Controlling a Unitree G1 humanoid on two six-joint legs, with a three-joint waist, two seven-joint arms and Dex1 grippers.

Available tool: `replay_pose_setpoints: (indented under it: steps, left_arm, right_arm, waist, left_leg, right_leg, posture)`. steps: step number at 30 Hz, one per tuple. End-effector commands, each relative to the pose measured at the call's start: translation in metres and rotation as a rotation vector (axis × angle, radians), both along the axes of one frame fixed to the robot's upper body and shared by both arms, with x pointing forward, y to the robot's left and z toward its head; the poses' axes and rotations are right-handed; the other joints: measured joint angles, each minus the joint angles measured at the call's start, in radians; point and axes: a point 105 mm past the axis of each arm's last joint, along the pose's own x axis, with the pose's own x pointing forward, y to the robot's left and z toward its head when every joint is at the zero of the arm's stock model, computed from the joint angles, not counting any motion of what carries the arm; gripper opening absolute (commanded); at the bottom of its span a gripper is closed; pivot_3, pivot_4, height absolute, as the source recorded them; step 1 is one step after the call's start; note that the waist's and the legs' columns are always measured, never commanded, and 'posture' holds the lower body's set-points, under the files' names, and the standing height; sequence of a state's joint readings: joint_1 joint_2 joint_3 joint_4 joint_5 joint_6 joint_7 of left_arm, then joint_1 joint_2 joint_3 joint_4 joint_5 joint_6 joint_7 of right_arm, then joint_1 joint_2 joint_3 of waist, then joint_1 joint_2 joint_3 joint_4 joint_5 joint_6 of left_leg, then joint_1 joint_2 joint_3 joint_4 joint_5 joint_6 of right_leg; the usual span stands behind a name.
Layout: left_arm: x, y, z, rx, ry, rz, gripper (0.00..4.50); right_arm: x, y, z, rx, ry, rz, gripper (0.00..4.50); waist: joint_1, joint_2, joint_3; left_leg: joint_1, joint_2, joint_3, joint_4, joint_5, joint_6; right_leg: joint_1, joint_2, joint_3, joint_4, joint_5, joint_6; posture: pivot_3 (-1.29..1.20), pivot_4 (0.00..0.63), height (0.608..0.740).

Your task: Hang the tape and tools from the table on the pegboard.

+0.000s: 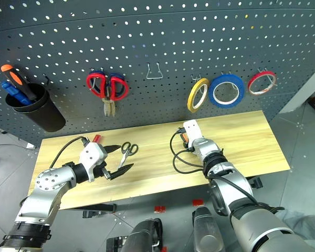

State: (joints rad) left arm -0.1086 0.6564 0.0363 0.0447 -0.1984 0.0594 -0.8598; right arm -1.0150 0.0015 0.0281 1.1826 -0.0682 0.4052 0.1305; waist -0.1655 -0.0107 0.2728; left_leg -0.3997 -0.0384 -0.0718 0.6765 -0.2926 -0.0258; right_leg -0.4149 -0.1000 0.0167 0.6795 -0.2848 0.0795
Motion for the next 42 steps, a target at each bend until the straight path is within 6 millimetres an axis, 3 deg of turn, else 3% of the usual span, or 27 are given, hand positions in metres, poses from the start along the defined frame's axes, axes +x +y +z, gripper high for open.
replay_pose_setpoints:
  steps: [1,5,7,11,14,18,23,29,37,42]
  left_arm:
    - [-0.001,0.003,0.013,-0.027,-0.067,0.016,4.50]
    - [-0.002,0.007,0.024,-0.088,-0.123,0.053,4.50]
    - [-0.003,0.009,0.031,-0.131,-0.144,0.066,4.50]
    - [-0.007,0.010,0.049,-0.231,-0.164,0.086,4.50]
    - [-0.017,0.005,0.063,-0.308,-0.179,0.087,4.50]
    - [-0.027,-0.001,0.080,-0.363,-0.200,0.104,4.50]
    - [-0.024,-0.011,0.112,-0.418,-0.290,0.158,4.50]
    - [-0.019,-0.020,0.128,-0.421,-0.307,0.205,4.50]
    - [-0.009,-0.028,0.141,-0.465,-0.327,0.264,4.50]
    - [-0.004,-0.038,0.142,-0.494,-0.301,0.238,4.50]
  right_arm:
    - [-0.003,0.004,-0.006,-0.015,-0.008,0.006,2.31]
    - [-0.001,0.010,0.009,0.041,-0.080,0.035,2.31]
    - [-0.011,0.012,0.022,0.059,-0.175,0.122,2.31]
    - [-0.063,0.014,0.058,0.148,-0.320,0.241,2.31]
    - [-0.115,0.023,0.093,0.245,-0.451,0.323,2.31]
    - [-0.142,0.034,0.146,0.391,-0.664,0.313,2.31]
    - [-0.127,0.049,0.224,0.512,-0.972,0.307,2.30]
    - [-0.098,0.074,0.286,0.592,-1.151,0.353,2.30]
    - [-0.071,0.096,0.323,0.612,-1.277,0.391,2.30]
    - [-0.055,0.103,0.324,0.578,-1.304,0.400,2.30]
  waist:
    - [0.001,0.000,0.000]
    - [0.002,0.000,0.000]
    - [0.003,0.000,0.000]
    - [0.022,0.000,0.000]
    - [0.024,0.000,0.000]
    - [0.023,-0.001,0.000]
    - [0.027,-0.002,0.000]
    - [0.027,-0.003,0.000]
    - [0.027,-0.004,0.003]
    - [0.028,-0.005,0.006]
  left_leg:
    - [0.000,0.000,0.000,0.000,0.000,0.000]
    - [0.000,0.000,0.000,0.000,0.000,-0.001]
    - [-0.001,0.000,0.000,0.000,0.000,-0.001]
    - [-0.007,0.000,-0.001,0.000,0.000,-0.001]
    - [-0.010,0.000,-0.001,0.002,0.000,0.000]
    - [-0.008,0.001,-0.002,0.001,-0.002,0.003]
    - [-0.006,0.000,-0.002,0.002,-0.001,0.002]
    - [-0.006,0.000,-0.002,0.001,0.001,-0.002]
    - [-0.006,0.001,-0.001,0.001,0.001,-0.002]
    - [-0.006,0.001,-0.001,0.001,0.001,-0.002]
  right_leg:
    - [0.000,0.000,0.000,0.000,0.000,0.000]
    - [0.000,0.000,0.000,0.000,0.000,0.000]
    - [-0.001,0.000,0.000,0.000,0.000,0.000]
    - [-0.006,0.000,0.000,0.000,0.000,0.000]
    - [-0.009,-0.001,0.000,0.000,0.000,0.000]
    - [-0.008,0.002,0.001,0.001,0.000,0.000]
    - [-0.006,0.002,0.000,0.001,0.000,0.000]
    - [-0.006,0.002,-0.001,0.001,0.000,0.000]
    - [-0.007,0.002,0.000,0.001,0.000,0.000]
    - [-0.007,0.003,0.000,0.001,0.000,0.000]
  posture:
    - [-0.13,0.298,0.740]
    - [-0.14,0.282,0.740]
    - [-0.14,0.274,0.740]
    - [-0.16,0.271,0.740]
    - [-0.18,0.273,0.740]
    - [-0.17,0.274,0.740]
    - [-0.15,0.271,0.740]
    - [-0.11,0.273,0.740]
    - [-0.07,0.298,0.740]
    - [-0.06,0.318,0.740]
